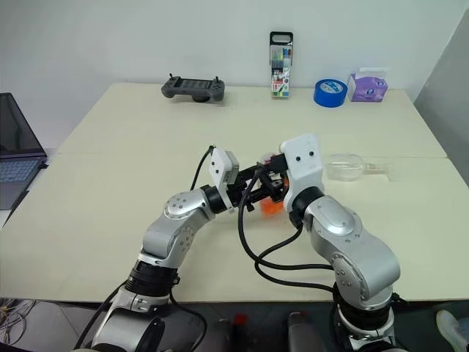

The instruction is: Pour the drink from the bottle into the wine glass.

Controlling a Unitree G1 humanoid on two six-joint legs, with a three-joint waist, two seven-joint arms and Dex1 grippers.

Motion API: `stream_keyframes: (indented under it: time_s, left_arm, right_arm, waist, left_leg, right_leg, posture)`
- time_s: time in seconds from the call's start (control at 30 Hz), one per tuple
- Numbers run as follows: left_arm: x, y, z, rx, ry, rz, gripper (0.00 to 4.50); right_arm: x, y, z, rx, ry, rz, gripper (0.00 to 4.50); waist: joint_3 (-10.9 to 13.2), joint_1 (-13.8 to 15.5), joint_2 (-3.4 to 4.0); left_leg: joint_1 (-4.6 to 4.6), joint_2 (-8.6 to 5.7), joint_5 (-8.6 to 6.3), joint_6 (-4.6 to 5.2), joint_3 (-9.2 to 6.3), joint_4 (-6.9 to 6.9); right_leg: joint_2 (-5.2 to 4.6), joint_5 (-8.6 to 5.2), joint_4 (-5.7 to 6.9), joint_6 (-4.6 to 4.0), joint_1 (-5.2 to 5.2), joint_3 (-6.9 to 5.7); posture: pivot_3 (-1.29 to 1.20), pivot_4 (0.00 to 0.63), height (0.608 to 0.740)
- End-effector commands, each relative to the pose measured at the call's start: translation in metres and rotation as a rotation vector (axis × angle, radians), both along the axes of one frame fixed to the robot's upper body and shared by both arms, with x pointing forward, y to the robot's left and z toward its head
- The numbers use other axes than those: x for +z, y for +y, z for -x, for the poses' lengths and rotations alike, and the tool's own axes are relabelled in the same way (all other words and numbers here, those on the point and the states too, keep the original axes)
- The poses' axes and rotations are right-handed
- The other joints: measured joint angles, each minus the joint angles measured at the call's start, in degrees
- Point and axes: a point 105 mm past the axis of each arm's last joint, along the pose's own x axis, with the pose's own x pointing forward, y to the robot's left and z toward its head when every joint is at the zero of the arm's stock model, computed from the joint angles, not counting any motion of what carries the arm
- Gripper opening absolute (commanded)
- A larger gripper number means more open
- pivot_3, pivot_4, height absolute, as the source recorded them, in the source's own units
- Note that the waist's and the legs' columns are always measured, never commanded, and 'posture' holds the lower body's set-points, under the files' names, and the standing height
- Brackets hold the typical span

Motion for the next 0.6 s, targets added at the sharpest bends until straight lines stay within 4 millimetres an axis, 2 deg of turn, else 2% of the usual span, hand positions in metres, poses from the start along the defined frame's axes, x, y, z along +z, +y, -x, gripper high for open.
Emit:
stream_keyframes:
  time_s: [0.03, 0.2, 0.43, 0.53, 0.6]
  left_arm:
    - [0.018, 0.000, 0.002, -0.006, -0.074, 0.028, 2.14]
    - [0.017, 0.001, 0.002, -0.005, -0.070, 0.027, 2.14]
    - [0.016, -0.001, 0.001, -0.010, -0.070, 0.027, 2.14]
    - [0.016, -0.001, 0.002, -0.012, -0.072, 0.027, 2.14]
    - [0.017, 0.001, 0.001, -0.008, -0.075, 0.028, 2.14]
  right_arm:
    - [0.018, -0.007, 0.000, -0.025, -0.077, -0.028, 1.86]
    - [0.036, 0.000, 0.012, 0.069, -0.211, 0.052, 1.86]
    - [0.049, 0.005, 0.027, 0.180, -0.277, -0.051, 1.75]
    - [0.049, -0.017, 0.015, 0.060, -0.255, -0.125, 1.74]
    - [0.044, -0.057, 0.000, -0.168, -0.228, -0.183, 1.74]
  waist:
    - [0.0, 0.0, 0.00]
    - [0.0, 0.0, 0.00]
    - [0.0, 0.0, 0.00]
    - [0.0, 0.0, 0.00]
    - [0.0, 0.1, 0.00]
  left_leg:
    - [0.00, 0.00, 0.00, 0.00, 0.00, 0.00]
    - [-0.01, -0.02, 0.00, 0.00, 0.00, 0.00]
    - [0.00, 0.05, 0.00, 0.00, -0.04, -0.03]
    - [-0.01, 0.02, 0.00, 0.00, -0.03, 0.00]
    - [-0.01, 0.00, 0.00, 0.00, 0.00, 0.01]
  right_leg:
    - [0.00, 0.00, 0.00, 0.00, 0.00, 0.00]
    - [0.00, 0.00, -0.03, 0.00, 0.00, -0.01]
    - [0.05, 0.00, -0.01, 0.00, 0.00, -0.05]
    - [0.03, 0.00, -0.01, 0.00, 0.01, -0.02]
    - [0.00, 0.00, 0.00, 0.00, 0.01, 0.00]
  posture:
    - [0.00, 0.150, 0.740]
    - [0.00, 0.150, 0.740]
    - [0.00, 0.150, 0.740]
    - [0.00, 0.150, 0.740]
    - [0.00, 0.150, 0.740]
